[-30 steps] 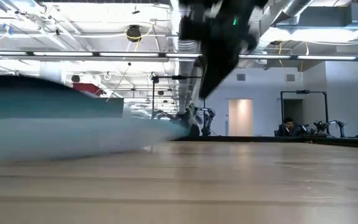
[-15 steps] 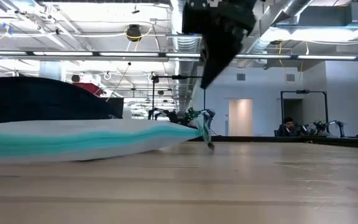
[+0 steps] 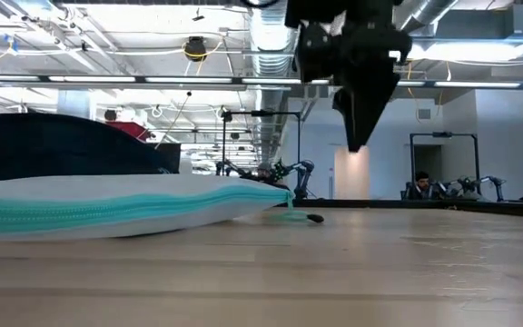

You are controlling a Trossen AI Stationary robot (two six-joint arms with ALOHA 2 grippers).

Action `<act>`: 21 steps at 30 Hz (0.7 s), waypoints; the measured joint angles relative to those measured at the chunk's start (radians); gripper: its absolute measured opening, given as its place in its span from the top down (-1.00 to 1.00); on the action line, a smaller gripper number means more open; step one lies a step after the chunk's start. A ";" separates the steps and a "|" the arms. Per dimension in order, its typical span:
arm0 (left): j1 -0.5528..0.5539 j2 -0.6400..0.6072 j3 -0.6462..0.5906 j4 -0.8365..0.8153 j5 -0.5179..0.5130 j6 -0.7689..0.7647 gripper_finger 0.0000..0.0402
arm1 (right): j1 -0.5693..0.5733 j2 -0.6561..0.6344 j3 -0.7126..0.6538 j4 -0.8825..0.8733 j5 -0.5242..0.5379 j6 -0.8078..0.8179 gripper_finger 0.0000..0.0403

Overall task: Unpack backpack
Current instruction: Close the zip bag

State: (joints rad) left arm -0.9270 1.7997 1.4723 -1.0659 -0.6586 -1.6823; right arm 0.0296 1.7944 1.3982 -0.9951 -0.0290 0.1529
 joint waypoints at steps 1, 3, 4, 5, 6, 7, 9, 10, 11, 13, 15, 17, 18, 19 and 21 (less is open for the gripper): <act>0.003 -0.015 0.000 -0.041 -0.001 -0.007 0.27 | -0.014 0.000 -0.024 0.040 -0.011 -0.004 -0.10; 0.005 -0.039 -0.004 -0.104 -0.002 -0.022 0.27 | -0.069 0.000 -0.075 0.121 -0.090 -0.011 -0.09; 0.005 -0.048 -0.011 -0.127 -0.002 -0.027 0.27 | -0.104 0.000 -0.101 0.180 -0.153 -0.011 -0.08; 0.004 -0.056 -0.025 -0.138 -0.002 -0.029 0.28 | -0.140 0.000 -0.124 0.255 -0.231 -0.004 -0.07; 0.004 -0.065 -0.043 -0.138 -0.001 -0.030 0.29 | -0.176 0.003 -0.143 0.328 -0.316 0.019 -0.07; 0.003 -0.073 -0.067 -0.127 0.001 -0.030 0.29 | -0.211 0.009 -0.155 0.395 -0.381 0.053 -0.06; 0.003 -0.090 -0.122 -0.068 0.033 -0.012 0.30 | -0.276 0.013 -0.173 0.488 -0.464 0.118 -0.06; 0.002 -0.097 -0.155 -0.020 0.060 0.012 0.31 | -0.302 0.014 -0.177 0.516 -0.479 0.151 -0.06; 0.001 -0.102 -0.192 0.032 0.082 0.034 0.31 | -0.326 0.019 -0.176 0.551 -0.488 0.181 -0.06; -0.004 -0.106 -0.264 0.148 0.108 0.087 0.31 | -0.365 0.026 -0.172 0.616 -0.499 0.243 -0.06; -0.007 -0.105 -0.326 0.259 0.124 0.173 0.31 | -0.379 0.044 -0.173 0.677 -0.511 0.297 -0.06; -0.007 -0.105 -0.377 0.349 0.149 0.252 0.31 | -0.370 0.076 -0.165 0.754 -0.532 0.350 -0.06; -0.003 -0.102 -0.400 0.373 0.158 0.285 0.31 | -0.359 0.098 -0.163 0.758 -0.545 0.369 -0.06; -0.001 -0.098 -0.421 0.395 0.162 0.315 0.31 | -0.347 0.128 -0.151 0.775 -0.553 0.380 -0.06; 0.001 -0.096 -0.455 0.419 0.171 0.361 0.31 | -0.322 0.189 -0.118 0.810 -0.555 0.407 -0.06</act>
State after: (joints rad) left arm -0.9260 1.7039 1.0172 -0.6465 -0.4875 -1.3218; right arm -0.2926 1.9836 1.2801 -0.1856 -0.5838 0.5602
